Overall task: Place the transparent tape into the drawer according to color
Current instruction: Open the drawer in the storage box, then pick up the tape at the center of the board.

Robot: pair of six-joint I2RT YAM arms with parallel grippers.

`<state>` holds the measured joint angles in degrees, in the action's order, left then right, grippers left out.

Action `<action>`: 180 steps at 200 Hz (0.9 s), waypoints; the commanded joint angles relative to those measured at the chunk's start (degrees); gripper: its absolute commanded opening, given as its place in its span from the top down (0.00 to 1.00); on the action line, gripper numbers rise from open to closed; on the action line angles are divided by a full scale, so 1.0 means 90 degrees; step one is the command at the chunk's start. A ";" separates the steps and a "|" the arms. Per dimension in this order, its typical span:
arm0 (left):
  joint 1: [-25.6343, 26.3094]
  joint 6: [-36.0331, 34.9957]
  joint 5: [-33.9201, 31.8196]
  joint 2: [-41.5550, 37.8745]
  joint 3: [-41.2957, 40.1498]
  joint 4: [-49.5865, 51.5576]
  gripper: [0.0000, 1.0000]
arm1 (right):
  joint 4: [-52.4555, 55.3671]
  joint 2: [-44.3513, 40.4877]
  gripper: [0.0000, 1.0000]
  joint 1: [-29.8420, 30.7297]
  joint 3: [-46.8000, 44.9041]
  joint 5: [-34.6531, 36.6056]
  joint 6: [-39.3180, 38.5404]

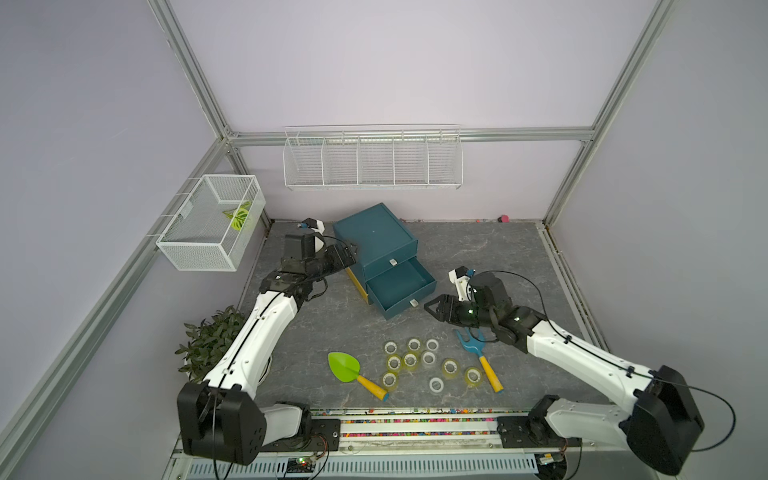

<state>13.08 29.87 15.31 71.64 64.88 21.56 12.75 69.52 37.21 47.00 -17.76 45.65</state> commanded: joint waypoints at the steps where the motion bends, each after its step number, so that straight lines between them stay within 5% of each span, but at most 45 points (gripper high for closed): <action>1: 0.0097 -0.0094 -0.0177 -0.0493 0.0319 0.0315 0.00 | 0.2476 0.0031 0.39 0.0388 -0.0107 0.0216 -0.1166; 41: 0.0094 -0.0395 -0.0235 -0.1010 0.0048 0.0315 0.00 | 0.3542 0.0242 0.33 0.1890 -0.0143 0.1073 -0.1408; 89: 0.0088 -0.0487 -0.0433 -0.1010 -0.0341 0.0166 0.00 | 0.3947 0.1137 0.30 0.2927 0.0257 0.1506 -0.1690; 180: 0.0086 -0.0573 -0.0491 -0.0998 -0.0461 0.0134 0.00 | 0.3344 0.2199 0.26 0.3141 0.0723 0.2217 -0.1843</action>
<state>13.85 25.98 11.38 62.83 61.49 22.96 44.45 87.11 65.23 51.81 0.23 30.94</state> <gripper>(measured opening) 0.998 0.743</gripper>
